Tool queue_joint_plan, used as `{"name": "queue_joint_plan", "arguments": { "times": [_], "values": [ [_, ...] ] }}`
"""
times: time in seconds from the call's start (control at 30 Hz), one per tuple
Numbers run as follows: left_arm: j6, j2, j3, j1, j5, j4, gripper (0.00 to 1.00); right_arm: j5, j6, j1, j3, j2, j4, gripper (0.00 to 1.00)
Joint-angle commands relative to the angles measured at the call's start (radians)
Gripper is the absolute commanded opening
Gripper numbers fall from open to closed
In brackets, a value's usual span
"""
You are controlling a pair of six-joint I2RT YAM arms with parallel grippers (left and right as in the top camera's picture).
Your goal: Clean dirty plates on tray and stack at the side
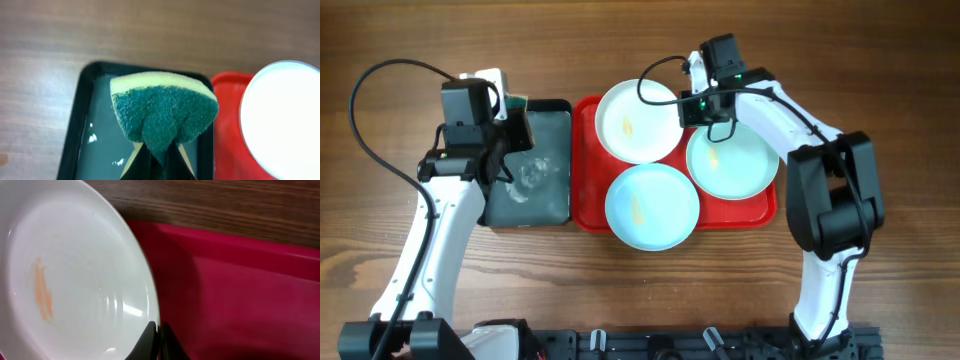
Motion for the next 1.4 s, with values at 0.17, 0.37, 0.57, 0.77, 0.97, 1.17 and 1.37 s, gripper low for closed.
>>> {"name": "queue_joint_plan", "arguments": {
  "times": [0.17, 0.37, 0.57, 0.77, 0.97, 1.17, 1.37],
  "values": [
    [0.006, -0.007, 0.014, -0.109, -0.046, 0.118, 0.04, -0.024, 0.016, 0.019, -0.01, 0.026, 0.014, 0.04],
    [0.029, -0.002, 0.027, -0.119, -0.138, 0.11, 0.04, -0.05, 0.093, 0.02, -0.01, 0.026, 0.014, 0.04],
    [0.042, 0.005, 0.027, -0.119, -0.137, 0.053, 0.04, -0.11, 0.128, 0.021, -0.01, 0.026, 0.018, 0.04],
    [0.042, 0.006, 0.027, -0.119, -0.137, 0.012, 0.04, -0.098, 0.108, 0.019, -0.01, 0.026, 0.04, 0.31],
    [0.041, 0.006, 0.027, -0.119, -0.136, -0.004, 0.04, -0.015, -0.048, 0.027, -0.01, 0.026, 0.093, 0.27],
    [0.039, 0.006, 0.027, -0.119, -0.136, -0.015, 0.04, 0.068, -0.102, 0.076, -0.01, 0.026, 0.101, 0.24],
    [0.038, 0.006, 0.027, -0.119, -0.136, -0.022, 0.04, 0.167, -0.119, 0.087, -0.01, 0.026, 0.093, 0.04]
  ]
}}
